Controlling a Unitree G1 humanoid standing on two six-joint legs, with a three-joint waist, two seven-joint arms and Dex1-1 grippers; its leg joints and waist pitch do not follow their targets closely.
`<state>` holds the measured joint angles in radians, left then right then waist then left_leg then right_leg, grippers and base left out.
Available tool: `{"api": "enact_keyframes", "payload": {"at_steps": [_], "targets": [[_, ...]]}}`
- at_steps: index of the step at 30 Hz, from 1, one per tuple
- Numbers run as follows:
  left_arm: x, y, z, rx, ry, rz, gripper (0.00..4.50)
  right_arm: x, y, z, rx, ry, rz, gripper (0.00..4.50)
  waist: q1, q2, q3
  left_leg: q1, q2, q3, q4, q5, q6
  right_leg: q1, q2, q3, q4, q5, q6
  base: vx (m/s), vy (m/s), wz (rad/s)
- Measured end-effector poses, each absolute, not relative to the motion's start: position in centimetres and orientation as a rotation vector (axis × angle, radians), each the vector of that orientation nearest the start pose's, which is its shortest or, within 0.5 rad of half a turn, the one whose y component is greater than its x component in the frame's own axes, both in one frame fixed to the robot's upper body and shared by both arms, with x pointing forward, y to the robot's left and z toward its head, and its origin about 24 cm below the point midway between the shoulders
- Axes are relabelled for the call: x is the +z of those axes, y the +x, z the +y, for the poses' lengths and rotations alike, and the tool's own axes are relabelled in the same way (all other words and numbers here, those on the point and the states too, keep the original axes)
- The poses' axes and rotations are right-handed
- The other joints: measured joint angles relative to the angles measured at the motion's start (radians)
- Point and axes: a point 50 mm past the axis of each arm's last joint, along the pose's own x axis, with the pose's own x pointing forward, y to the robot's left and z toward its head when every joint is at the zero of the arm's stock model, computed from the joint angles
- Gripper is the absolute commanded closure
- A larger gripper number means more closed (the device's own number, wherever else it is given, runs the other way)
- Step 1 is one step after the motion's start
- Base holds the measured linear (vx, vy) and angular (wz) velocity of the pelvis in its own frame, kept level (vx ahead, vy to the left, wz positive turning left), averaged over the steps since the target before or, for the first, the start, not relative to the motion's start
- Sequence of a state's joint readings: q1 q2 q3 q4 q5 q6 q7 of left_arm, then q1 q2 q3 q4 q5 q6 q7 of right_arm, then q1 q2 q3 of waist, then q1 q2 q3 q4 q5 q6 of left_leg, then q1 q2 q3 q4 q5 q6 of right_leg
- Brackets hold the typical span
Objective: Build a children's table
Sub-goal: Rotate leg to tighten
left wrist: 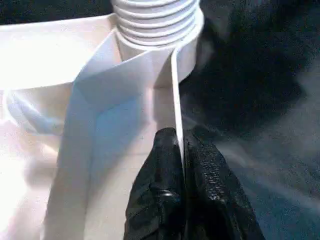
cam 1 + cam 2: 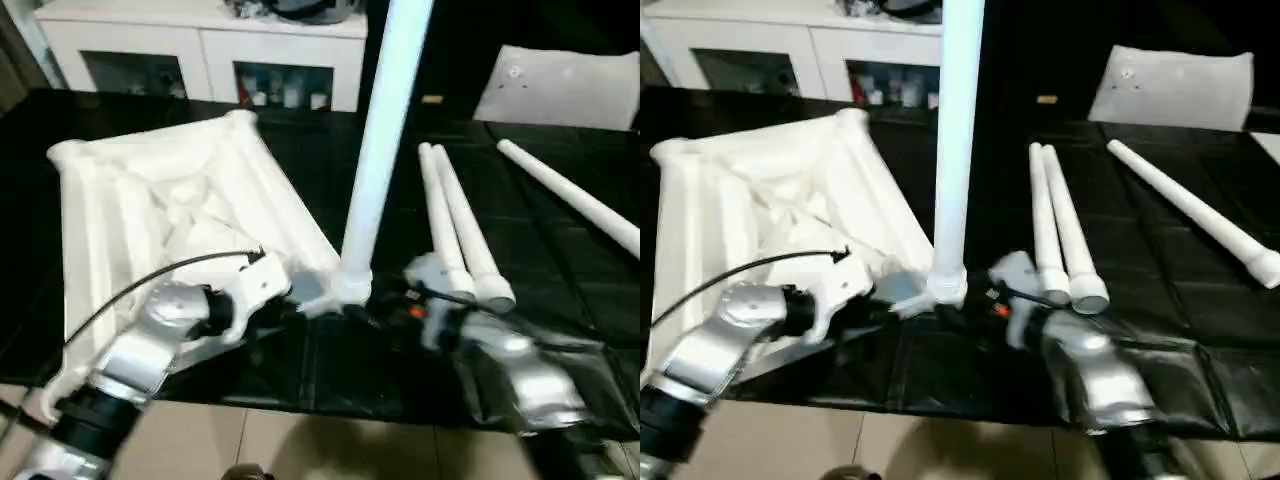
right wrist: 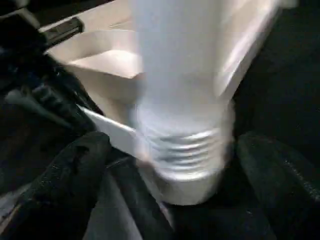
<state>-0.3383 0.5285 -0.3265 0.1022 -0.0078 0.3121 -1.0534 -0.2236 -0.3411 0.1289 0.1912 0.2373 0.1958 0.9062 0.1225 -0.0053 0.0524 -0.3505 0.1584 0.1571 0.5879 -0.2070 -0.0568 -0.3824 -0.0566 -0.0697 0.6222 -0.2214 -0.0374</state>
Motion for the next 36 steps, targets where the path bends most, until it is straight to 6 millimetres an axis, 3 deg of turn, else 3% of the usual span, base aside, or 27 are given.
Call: {"api": "enact_keyframes", "payload": {"at_steps": [3, 12, 28, 36], "targets": [[5.7, 27.3, 15.5, -1.3, 0.537, 0.468, 4.5, 4.8, 26.7, -15.7, 1.091, -0.091, 0.273, 0.06, 0.013, 0.0, 0.0, 0.0, 0.0, 0.0, 0.0, 0.0, 0.0, 0.001, 0.0, 0.0, 0.0, 0.0, 0.0, 0.0, 0.0, 0.0], [5.7, 26.9, 15.2, -1.485, 0.586, 0.472, 4.5, 4.9, 26.4, -14.3, 1.282, -0.126, 0.318, 0.06, 0.023, 0.0, 0.0, 0.0, 0.0, 0.0, 0.001, 0.0, 0.001, 0.001, 0.0, 0.0, 0.001, 0.0, 0.0, 0.0, 0.0, 0.0], [5.8, 27.2, 15.5, -1.577, 0.659, 0.455, 4.5, 4.6, 26.3, -13.2, 1.428, -0.124, 0.369, 1.5, 0.023, -0.003, -0.001, 0.0, 0.0, 0.001, 0.002, 0.0, 0.001, 0.001, -0.001, 0.0, 0.002, 0.0, 0.0, 0.0, 0.0, 0.0], [5.8, 27.2, 15.5, -1.568, 0.64, 0.462, 4.5, 4.4, 26.2, -13.1, 1.42, -0.105, 0.373, 1.72, 0.023, -0.003, -0.002, 0.0, 0.001, 0.001, 0.002, 0.0, 0.001, 0.001, -0.001, 0.0, 0.003, 0.0, 0.0, 0.0, 0.0, 0.0]]}}
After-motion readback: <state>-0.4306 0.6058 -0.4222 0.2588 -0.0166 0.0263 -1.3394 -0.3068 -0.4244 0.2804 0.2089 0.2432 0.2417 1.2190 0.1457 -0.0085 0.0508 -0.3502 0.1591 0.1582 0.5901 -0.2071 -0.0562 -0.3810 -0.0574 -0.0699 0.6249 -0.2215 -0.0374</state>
